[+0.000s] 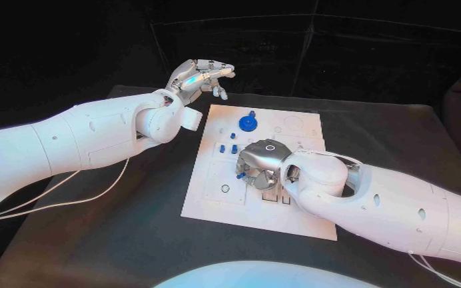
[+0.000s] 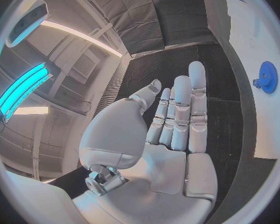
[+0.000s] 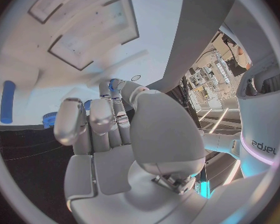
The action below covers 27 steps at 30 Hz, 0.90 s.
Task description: Assemble the parts on the task board
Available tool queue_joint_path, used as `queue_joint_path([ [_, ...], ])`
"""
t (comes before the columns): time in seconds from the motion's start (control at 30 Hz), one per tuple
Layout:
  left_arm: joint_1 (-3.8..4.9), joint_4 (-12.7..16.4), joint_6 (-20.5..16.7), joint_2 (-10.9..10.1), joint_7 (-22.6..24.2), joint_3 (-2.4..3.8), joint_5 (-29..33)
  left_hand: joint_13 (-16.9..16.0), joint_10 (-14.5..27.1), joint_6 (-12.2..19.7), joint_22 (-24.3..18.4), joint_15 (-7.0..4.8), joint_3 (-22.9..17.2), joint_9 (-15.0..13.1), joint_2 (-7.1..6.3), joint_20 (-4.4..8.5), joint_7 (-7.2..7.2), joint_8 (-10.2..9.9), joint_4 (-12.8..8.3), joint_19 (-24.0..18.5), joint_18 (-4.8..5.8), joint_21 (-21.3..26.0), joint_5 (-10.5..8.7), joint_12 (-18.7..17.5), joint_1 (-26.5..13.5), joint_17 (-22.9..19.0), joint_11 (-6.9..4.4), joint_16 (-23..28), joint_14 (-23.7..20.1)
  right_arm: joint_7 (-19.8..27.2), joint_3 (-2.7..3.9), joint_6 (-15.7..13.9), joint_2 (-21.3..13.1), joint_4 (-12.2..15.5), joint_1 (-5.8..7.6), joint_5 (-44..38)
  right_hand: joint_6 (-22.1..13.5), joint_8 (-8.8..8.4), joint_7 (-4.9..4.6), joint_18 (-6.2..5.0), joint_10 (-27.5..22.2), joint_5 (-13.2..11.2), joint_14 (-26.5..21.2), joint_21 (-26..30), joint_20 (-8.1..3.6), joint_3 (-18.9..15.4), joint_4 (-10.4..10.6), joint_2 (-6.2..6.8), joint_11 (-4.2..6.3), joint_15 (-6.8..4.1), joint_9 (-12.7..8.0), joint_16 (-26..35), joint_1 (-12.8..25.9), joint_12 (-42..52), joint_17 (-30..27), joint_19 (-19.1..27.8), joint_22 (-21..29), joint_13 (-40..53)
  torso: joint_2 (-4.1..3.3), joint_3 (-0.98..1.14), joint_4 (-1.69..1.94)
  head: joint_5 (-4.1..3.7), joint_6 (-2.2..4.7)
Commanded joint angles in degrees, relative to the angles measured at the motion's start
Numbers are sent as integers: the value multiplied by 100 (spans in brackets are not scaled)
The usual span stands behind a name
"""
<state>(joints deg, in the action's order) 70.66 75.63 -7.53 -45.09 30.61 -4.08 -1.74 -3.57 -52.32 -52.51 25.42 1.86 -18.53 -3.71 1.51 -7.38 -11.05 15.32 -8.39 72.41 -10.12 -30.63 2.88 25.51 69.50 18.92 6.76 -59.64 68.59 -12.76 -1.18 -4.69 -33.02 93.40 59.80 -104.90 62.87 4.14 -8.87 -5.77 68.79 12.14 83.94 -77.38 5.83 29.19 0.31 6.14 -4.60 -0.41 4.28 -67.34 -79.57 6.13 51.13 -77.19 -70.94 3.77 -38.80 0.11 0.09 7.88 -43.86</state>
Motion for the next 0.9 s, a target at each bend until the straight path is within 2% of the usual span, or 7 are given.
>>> queue_joint_path([
  [0.03, 12, 11, 50, -2, 8, 6, 27, 4, 16, 30, -5, -5, 14, 2, -5, 17, -18, -28, -18, -21, -27, 25, 23, -19, -57, -9, 32, 23, -26, -10, 0, 24, 25, 30, 5, -36, 50, 35, 5, 109, 33, 17, 56, -26, 24, -30, -3, -1, -11, 28, 4, -26, 37, -9, -5, 16, -4, 7, -1, -1, 4, 0, 2],
  [0.9, 17, 37, 107, -35, -83, 6, 27, 2, 18, 36, -11, -1, 23, 1, -9, 13, -23, -35, -17, -21, -27, 32, 22, -30, -65, -15, 36, 20, -31, 33, 0, 13, 92, -66, 5, -1, -5, 3, -2, 101, -23, -6, 35, -1, 24, -66, 14, 15, -22, 33, -9, -12, 102, -46, -52, 50, 29, -5, -1, -5, 0, 1, -6],
])
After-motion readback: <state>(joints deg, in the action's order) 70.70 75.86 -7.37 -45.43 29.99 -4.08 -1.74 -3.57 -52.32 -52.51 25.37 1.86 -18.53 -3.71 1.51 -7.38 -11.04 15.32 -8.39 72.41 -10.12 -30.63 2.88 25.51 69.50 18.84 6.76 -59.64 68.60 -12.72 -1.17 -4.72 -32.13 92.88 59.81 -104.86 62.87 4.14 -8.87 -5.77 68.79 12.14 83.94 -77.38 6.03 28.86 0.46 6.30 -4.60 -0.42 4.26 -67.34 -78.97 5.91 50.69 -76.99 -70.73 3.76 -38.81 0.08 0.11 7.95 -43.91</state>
